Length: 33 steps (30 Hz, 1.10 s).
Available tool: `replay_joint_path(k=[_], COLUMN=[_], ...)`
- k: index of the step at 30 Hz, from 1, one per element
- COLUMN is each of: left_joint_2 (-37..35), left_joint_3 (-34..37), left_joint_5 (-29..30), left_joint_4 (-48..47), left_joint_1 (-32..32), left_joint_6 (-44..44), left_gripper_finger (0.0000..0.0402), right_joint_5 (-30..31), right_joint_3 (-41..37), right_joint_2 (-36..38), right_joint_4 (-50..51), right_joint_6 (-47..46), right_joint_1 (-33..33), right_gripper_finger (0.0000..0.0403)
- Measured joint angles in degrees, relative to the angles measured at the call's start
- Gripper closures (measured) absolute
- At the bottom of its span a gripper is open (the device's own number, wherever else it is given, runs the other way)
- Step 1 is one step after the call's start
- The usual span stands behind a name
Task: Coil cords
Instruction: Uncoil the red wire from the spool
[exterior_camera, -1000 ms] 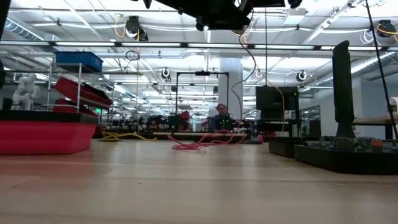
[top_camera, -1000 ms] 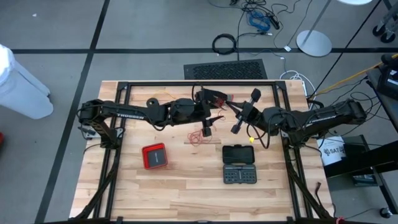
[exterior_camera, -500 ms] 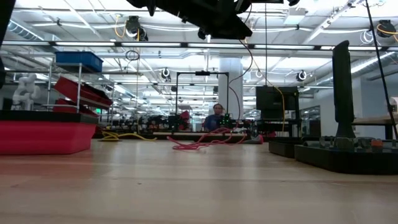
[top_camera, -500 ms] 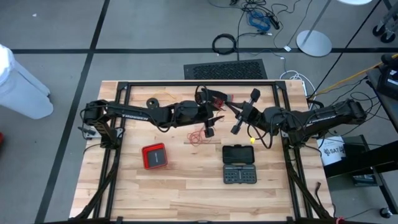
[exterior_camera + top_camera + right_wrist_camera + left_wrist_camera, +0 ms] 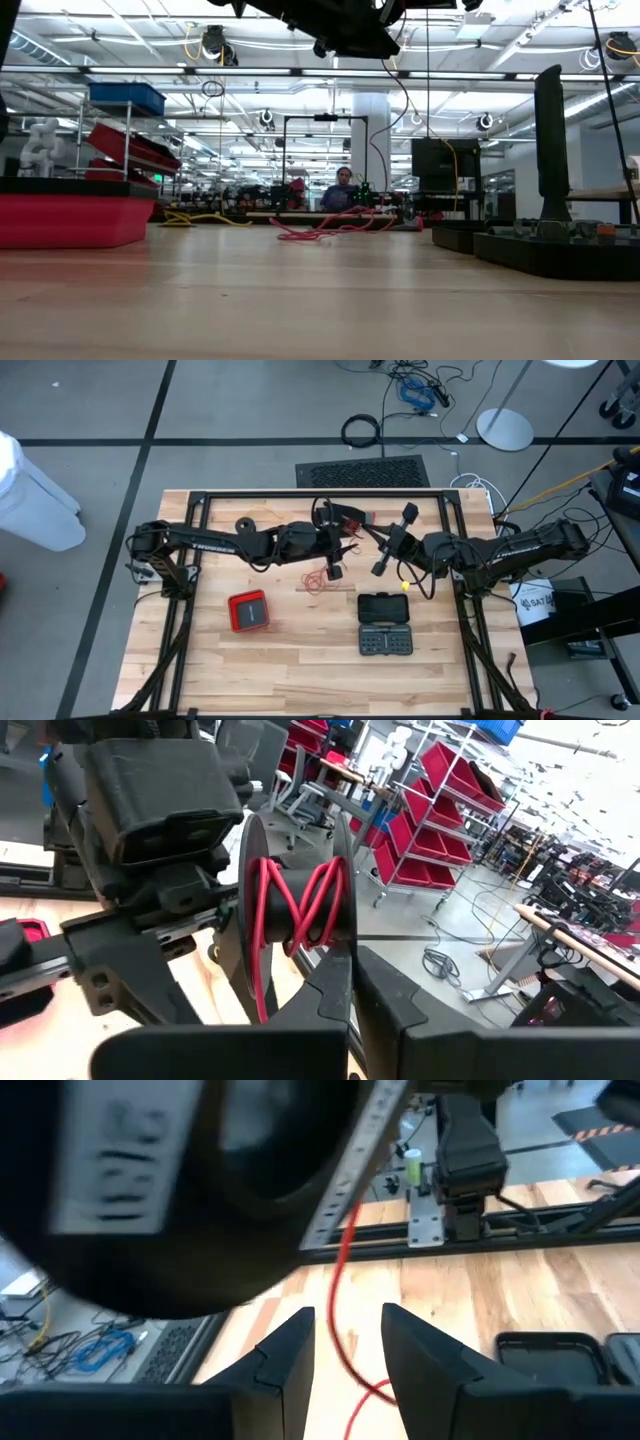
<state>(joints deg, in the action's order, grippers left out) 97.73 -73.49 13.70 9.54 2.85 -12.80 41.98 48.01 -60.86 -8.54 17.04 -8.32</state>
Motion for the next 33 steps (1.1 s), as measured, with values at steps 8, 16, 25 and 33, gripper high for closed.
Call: replay_joint_path(k=[8, 16, 25, 33], left_joint_2=[0.0, 0.0, 0.0, 0.0], left_joint_3=[0.0, 0.0, 0.0, 0.0], left_joint_5=[0.1, 0.0, -0.4, -1.3], left_joint_4=[-0.2, -1.4, -0.2, 0.6], left_joint_1=[0.0, -0.1, -1.9, -3.5], left_joint_6=[0.3, 0.3, -0.1, -1.3], left_gripper_finger=[0.0301, 0.0388, 0.0398, 0.04], right_joint_5=[0.0, 0.0, 3.2, 3.3], right_joint_3=[0.0, 0.0, 0.0, 0.0], right_joint_2=[0.0, 0.0, -0.9, -4.2], right_joint_4=[0.0, 0.7, 0.8, 5.9], right_joint_6=[-1.0, -1.4, -1.4, -4.4], right_joint_1=[0.0, 0.0, 0.7, 2.5], right_gripper_finger=[0.0403, 0.0403, 0.0403, 0.0403])
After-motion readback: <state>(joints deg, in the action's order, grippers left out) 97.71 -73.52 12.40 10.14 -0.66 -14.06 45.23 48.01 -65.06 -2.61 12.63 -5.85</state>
